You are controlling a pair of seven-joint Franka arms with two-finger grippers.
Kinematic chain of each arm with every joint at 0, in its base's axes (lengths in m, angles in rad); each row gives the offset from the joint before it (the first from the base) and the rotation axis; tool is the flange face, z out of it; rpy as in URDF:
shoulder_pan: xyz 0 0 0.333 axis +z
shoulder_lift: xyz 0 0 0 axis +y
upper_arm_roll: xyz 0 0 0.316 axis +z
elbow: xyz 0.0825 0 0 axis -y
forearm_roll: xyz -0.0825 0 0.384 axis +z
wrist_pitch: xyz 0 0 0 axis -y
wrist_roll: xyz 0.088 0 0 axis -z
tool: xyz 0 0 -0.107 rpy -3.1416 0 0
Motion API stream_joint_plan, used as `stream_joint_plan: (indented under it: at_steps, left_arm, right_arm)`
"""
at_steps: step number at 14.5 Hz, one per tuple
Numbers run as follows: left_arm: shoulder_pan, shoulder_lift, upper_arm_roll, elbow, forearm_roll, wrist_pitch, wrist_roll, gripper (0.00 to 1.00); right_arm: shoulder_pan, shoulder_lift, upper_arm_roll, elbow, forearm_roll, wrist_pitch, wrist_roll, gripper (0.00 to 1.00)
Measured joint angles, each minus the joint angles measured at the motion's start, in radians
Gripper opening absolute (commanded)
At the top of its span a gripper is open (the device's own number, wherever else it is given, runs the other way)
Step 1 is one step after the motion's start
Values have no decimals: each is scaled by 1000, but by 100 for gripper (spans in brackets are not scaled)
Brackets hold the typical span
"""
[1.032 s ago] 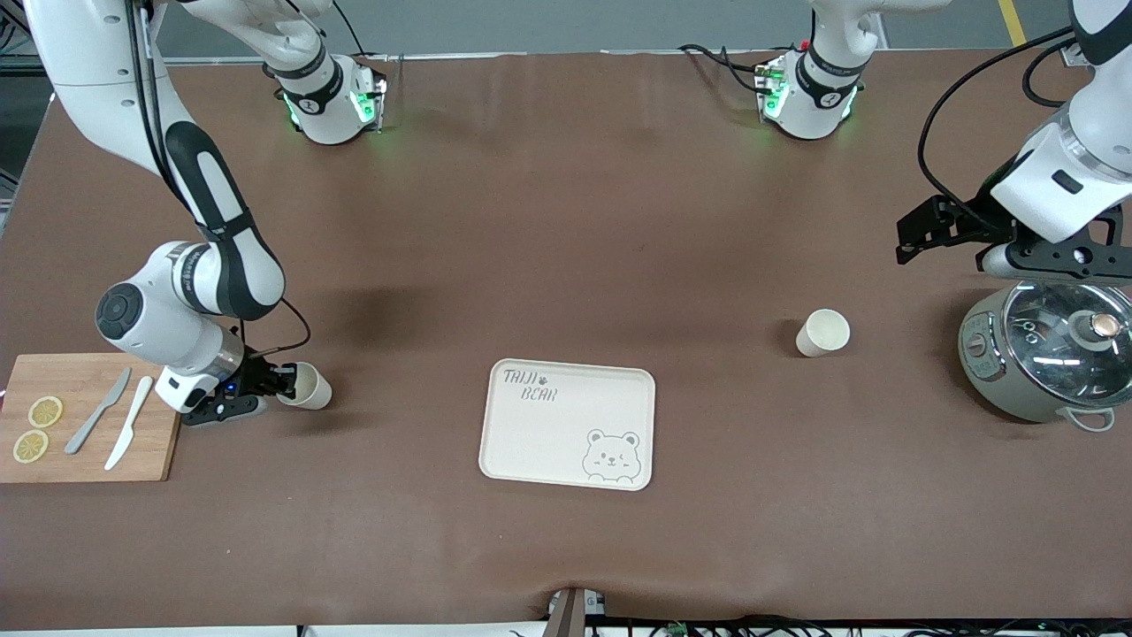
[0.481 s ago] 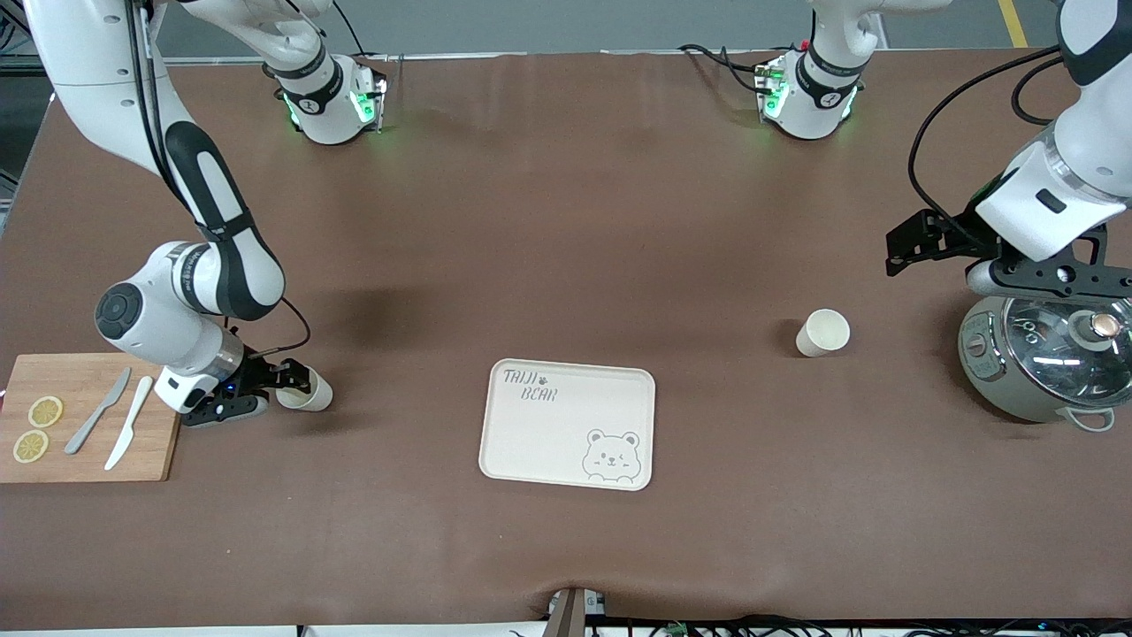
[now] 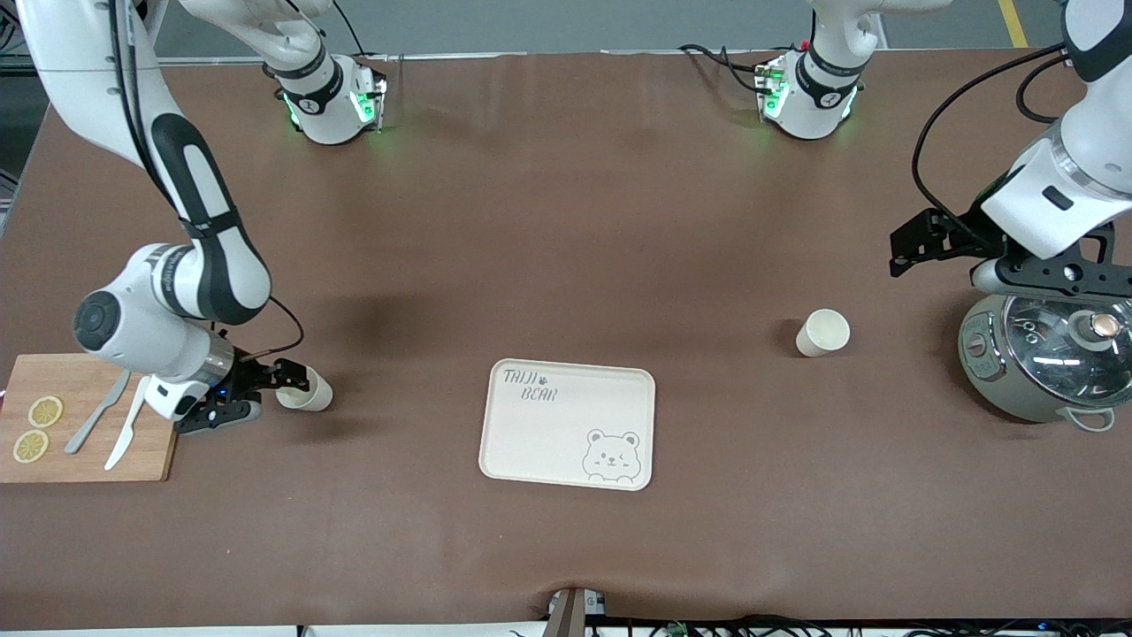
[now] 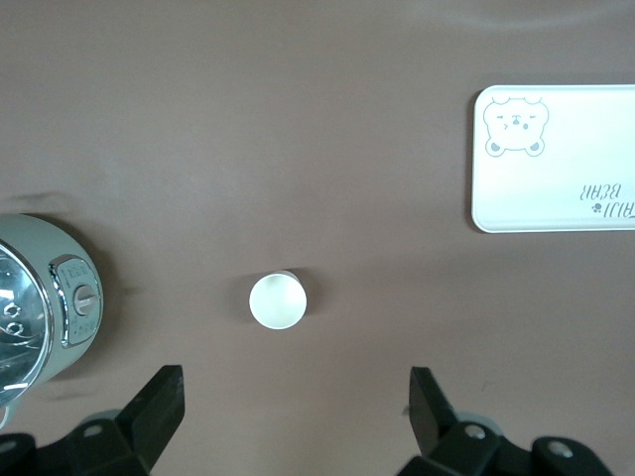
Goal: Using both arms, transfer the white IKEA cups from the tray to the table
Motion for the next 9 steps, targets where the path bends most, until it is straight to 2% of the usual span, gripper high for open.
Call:
stream_joint_plan:
  at_steps: [4,7,9]
  left_arm:
    - [-9,8,0,2,0,1,1,100]
    - [-26,19,-2,2,52,2,19,100]
    - [-30,24,-4,2,79,2,50,100]
  right_arm:
    - [0,-32,-33,191,-14,-297,14,100]
    - [-1,-46,-47,365,-125,-521,67,100]
    - [0,-72,-47,458,-162,-658,107,100]
